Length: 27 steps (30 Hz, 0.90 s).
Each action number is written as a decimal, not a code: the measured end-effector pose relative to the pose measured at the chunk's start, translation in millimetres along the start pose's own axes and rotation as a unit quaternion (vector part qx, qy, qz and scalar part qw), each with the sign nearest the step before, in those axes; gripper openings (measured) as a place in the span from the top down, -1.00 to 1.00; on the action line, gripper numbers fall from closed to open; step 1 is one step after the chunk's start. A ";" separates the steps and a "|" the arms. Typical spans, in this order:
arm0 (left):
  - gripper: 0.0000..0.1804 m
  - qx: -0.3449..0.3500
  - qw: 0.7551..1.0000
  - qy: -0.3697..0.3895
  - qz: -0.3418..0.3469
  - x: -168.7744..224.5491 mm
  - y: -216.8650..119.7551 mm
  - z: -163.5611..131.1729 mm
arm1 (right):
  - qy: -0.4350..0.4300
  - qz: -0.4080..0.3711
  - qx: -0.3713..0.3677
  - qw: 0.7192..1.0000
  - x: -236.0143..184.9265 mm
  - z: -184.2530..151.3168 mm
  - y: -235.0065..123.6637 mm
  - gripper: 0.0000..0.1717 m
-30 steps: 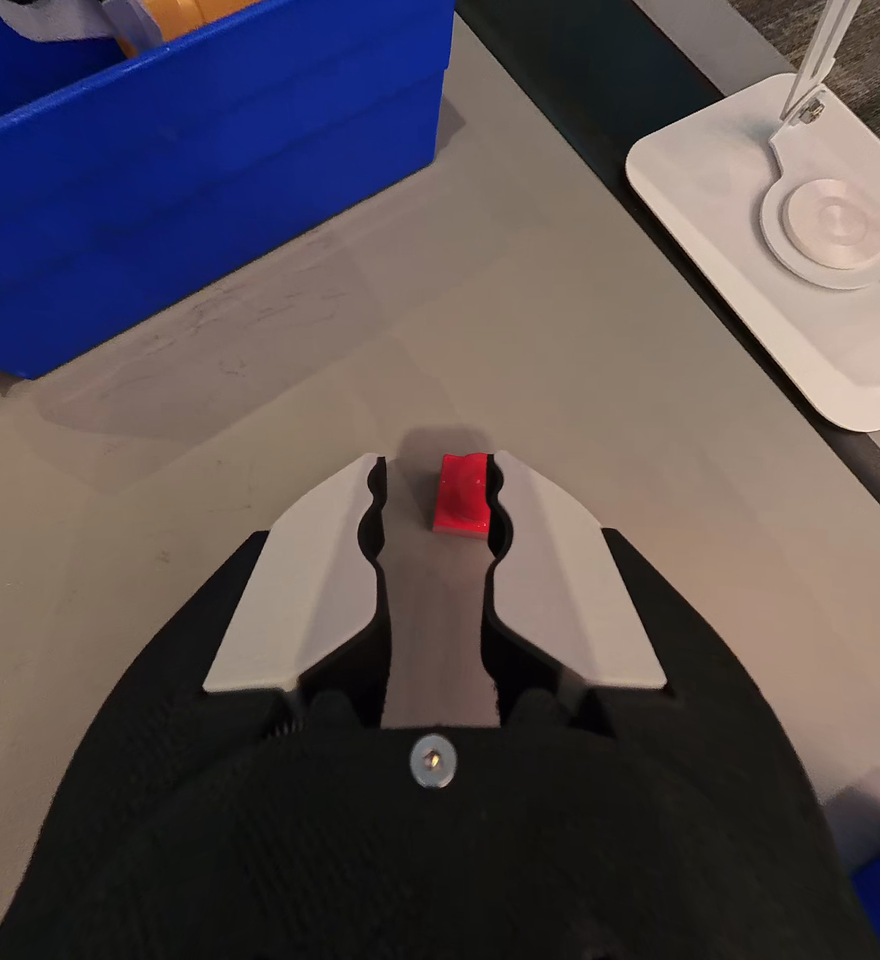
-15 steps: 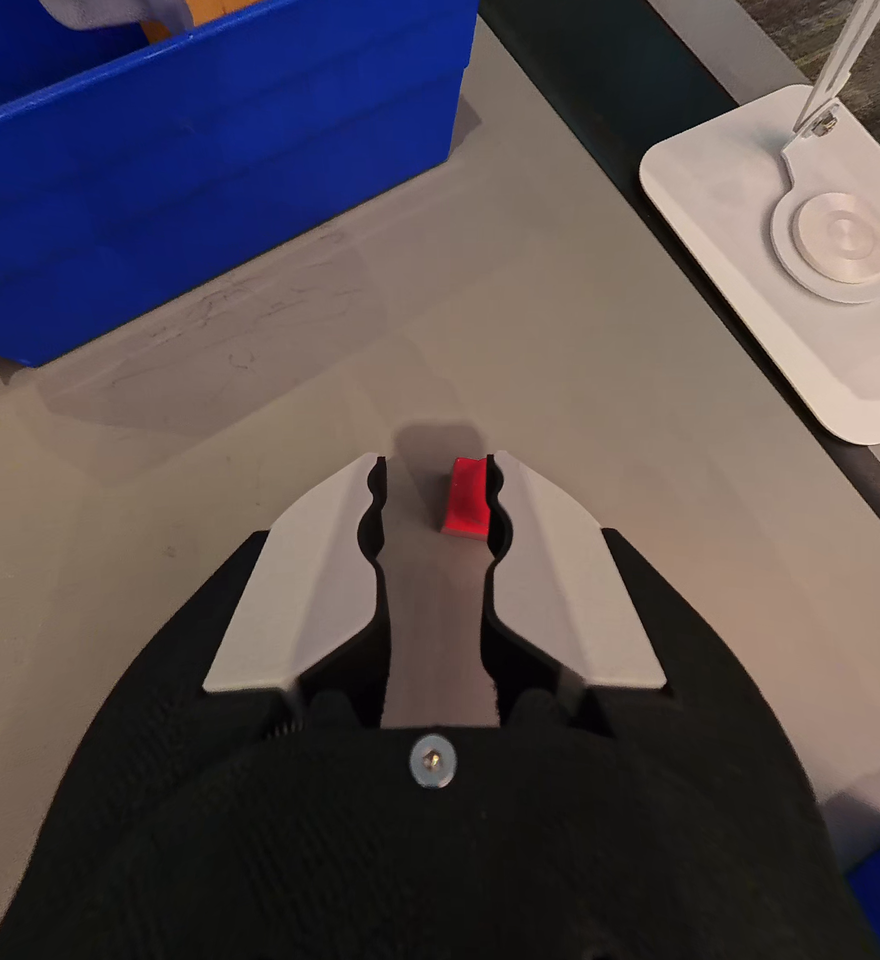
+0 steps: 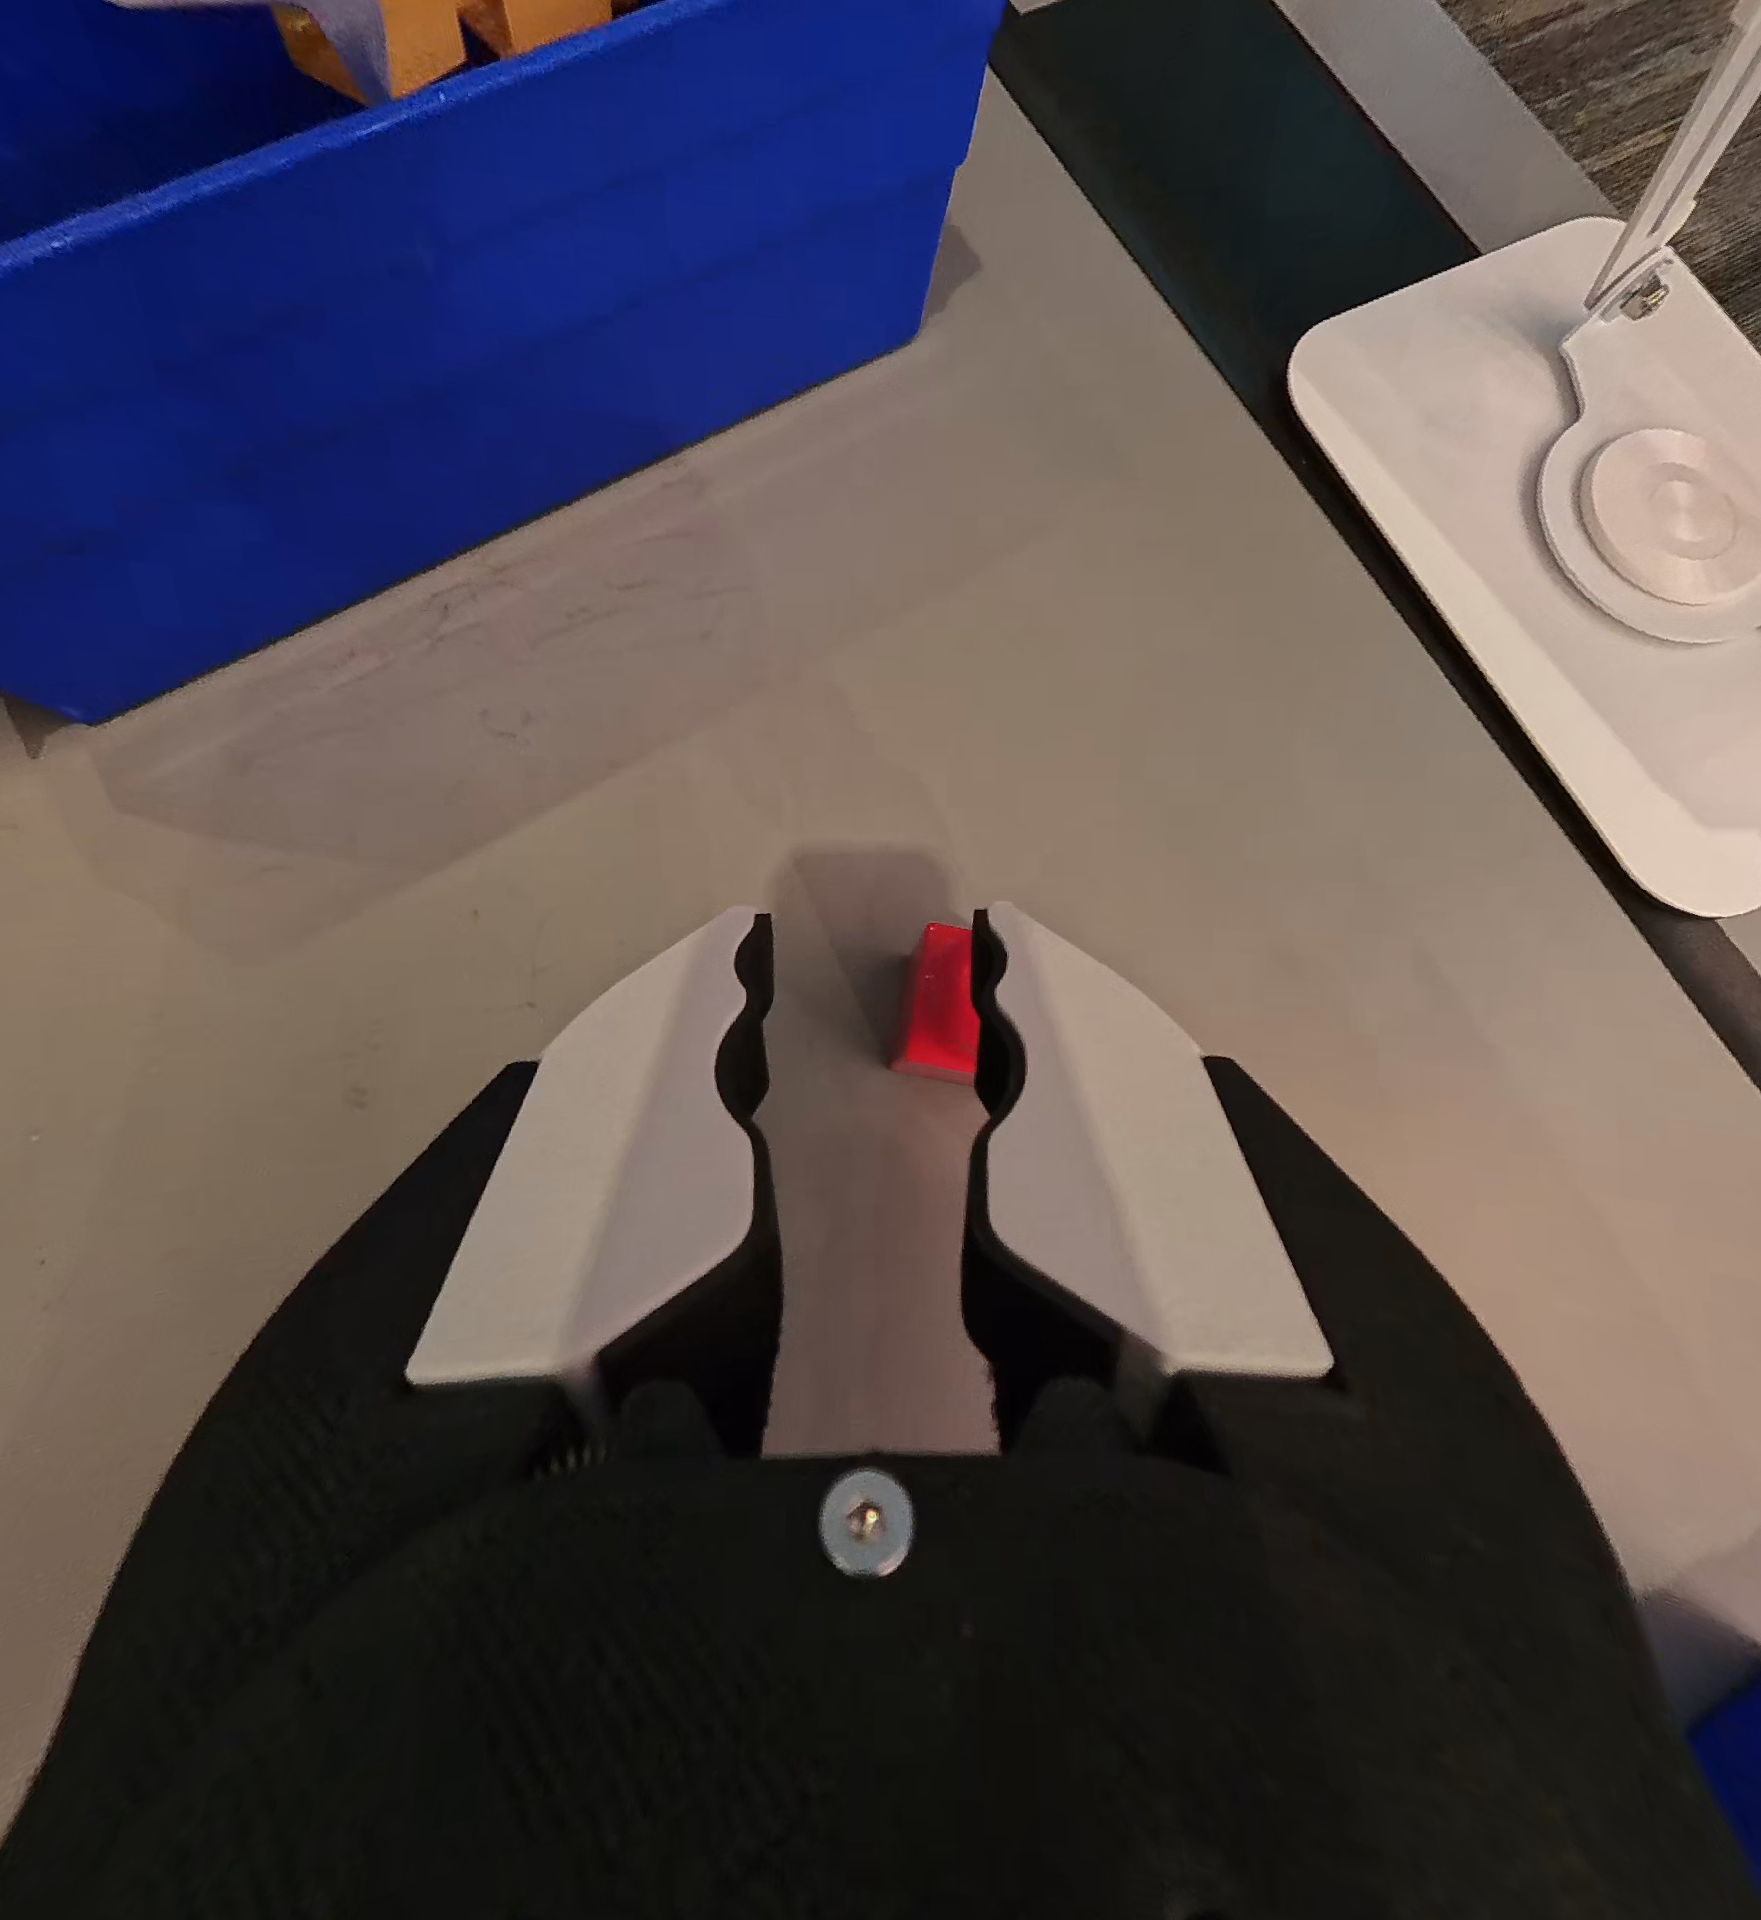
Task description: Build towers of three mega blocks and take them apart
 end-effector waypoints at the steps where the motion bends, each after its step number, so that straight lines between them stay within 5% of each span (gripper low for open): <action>1: 0.49 0.000 1.000 0.008 -0.016 2.4 -3.8 -1.7 | 0.001 0.000 0.003 1.000 0.4 0.7 -1.2 0.57; 6: 0.50 0.037 0.990 0.045 -0.127 22.2 -42.9 -10.6 | 0.003 -0.002 0.038 0.999 1.9 12.3 -17.0 0.57; 10: 0.50 0.107 0.959 0.118 -0.235 57.6 -94.2 -22.9 | 0.033 0.051 0.155 0.986 -4.0 37.6 -45.1 0.57; 15: 0.50 0.183 0.826 0.310 -0.435 137.8 -172.8 -69.8 | 0.120 0.208 0.390 0.889 -11.1 71.1 -99.0 0.47; 17: 0.51 0.190 0.770 0.373 -0.482 161.5 -192.8 -92.9 | 0.138 0.241 0.429 0.859 -9.1 74.4 -111.6 0.43; 20: 0.51 0.199 0.727 0.440 -0.489 183.5 -203.4 -116.9 | 0.157 0.292 0.441 0.835 -12.0 76.4 -116.5 0.31; 24: 0.50 0.199 0.707 0.476 -0.484 196.5 -204.7 -131.1 | 0.160 0.403 0.436 0.789 -27.4 79.9 -118.7 0.54; 27: 0.52 0.185 0.722 0.470 -0.473 195.7 -197.4 -127.6 | 0.164 0.392 0.420 0.802 -25.4 77.9 -116.3 0.66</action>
Point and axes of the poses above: each gripper's, where its closed fingertips meet, y out along the fingers, z out of its top, x = y × z across the jaws, the point moved 6 cm from there along -y, back along the fingers, and after that the axes turned 13 degrees about -y, right-handed, at the moved point
